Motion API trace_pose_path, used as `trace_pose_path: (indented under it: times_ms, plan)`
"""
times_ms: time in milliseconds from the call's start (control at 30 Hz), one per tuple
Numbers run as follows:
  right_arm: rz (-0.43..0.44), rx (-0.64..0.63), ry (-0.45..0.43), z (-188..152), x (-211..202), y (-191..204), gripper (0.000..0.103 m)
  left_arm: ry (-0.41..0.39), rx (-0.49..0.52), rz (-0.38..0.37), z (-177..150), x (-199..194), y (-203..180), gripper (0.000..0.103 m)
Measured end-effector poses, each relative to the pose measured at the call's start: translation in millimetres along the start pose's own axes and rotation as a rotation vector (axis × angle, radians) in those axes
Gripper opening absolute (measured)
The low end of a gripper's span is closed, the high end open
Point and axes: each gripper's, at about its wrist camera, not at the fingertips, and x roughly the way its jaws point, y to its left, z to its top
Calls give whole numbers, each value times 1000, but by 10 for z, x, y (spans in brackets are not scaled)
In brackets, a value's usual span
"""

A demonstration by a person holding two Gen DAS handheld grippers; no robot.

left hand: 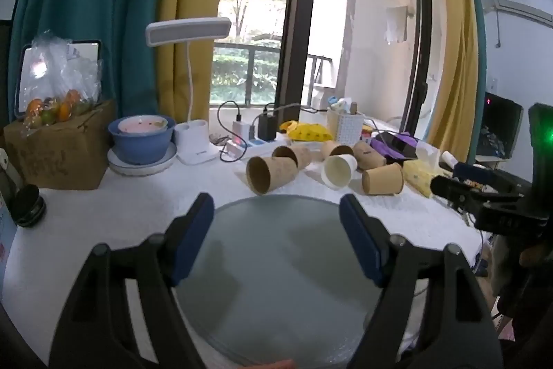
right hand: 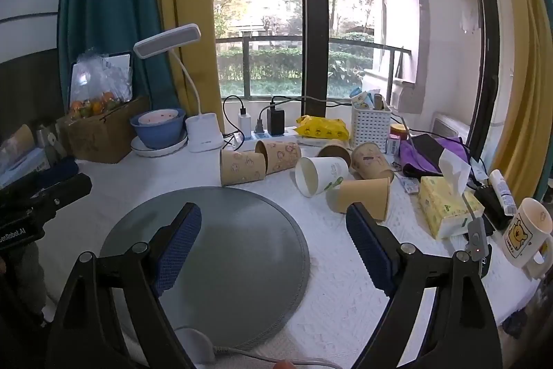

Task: Flip cup upright

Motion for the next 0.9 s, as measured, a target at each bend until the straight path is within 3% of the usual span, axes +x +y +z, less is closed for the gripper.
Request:
trace_pose_path:
  times_ms: [900]
  plan:
    - [4,13,-13,73,-15,26,88,-24,8,9,26,22,-1,76]
